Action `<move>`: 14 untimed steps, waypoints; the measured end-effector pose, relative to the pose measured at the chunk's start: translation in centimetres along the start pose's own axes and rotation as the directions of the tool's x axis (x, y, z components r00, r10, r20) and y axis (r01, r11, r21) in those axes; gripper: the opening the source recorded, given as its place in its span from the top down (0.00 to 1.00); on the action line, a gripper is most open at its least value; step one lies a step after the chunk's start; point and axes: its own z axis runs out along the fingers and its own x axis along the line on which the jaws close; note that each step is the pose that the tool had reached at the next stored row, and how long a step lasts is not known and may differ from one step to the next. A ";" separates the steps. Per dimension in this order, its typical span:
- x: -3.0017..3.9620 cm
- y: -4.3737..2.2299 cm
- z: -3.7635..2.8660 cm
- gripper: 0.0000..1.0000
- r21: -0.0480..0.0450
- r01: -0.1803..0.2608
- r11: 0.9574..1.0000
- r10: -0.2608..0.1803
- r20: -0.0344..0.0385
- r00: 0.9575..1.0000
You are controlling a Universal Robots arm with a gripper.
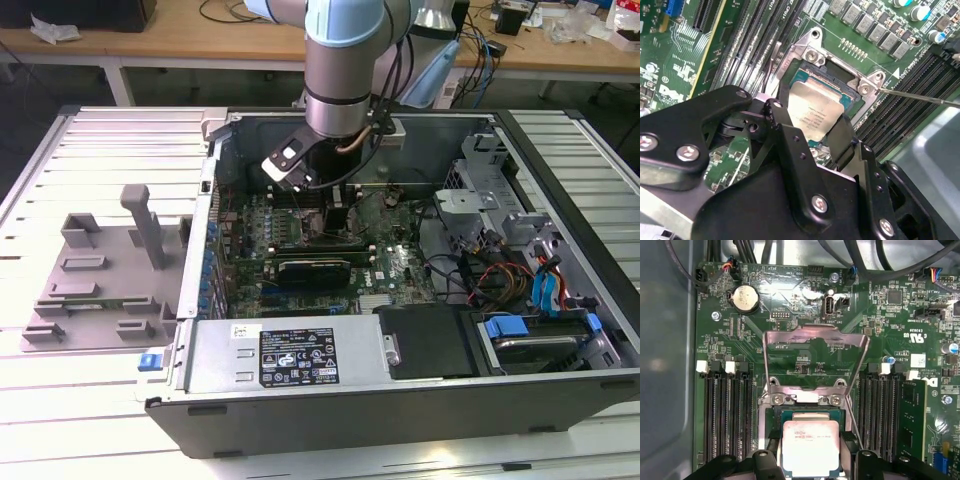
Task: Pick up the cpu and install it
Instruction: 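Place the cpu into insertion slot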
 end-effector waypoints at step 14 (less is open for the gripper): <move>0.06 -0.02 0.31 0.45 0.000 0.000 1.000 0.000 0.000 1.000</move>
